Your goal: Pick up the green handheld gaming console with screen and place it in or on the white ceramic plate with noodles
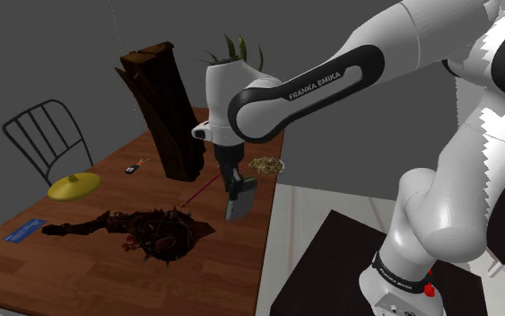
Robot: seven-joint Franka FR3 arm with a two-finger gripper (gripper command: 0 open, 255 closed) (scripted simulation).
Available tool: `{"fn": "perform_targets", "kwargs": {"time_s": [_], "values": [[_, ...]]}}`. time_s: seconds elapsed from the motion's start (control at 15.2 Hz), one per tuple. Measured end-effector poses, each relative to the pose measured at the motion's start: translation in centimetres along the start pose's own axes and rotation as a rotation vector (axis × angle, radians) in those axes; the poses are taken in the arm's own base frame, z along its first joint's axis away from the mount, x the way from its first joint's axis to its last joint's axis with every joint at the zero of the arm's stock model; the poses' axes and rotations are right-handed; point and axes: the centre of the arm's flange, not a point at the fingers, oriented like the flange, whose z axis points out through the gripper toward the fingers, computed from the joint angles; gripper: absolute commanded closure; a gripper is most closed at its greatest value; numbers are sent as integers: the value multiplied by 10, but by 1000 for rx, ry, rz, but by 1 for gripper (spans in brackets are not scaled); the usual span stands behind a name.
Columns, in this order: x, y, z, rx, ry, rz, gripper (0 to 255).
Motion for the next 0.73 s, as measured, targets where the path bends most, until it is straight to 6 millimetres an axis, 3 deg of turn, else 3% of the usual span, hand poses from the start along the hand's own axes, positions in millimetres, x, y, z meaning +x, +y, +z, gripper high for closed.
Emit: {"fn": "perform_targets", "kwargs": {"time_s": [0.73], "values": [[-3, 0, -58, 0, 0, 0, 255]]}}
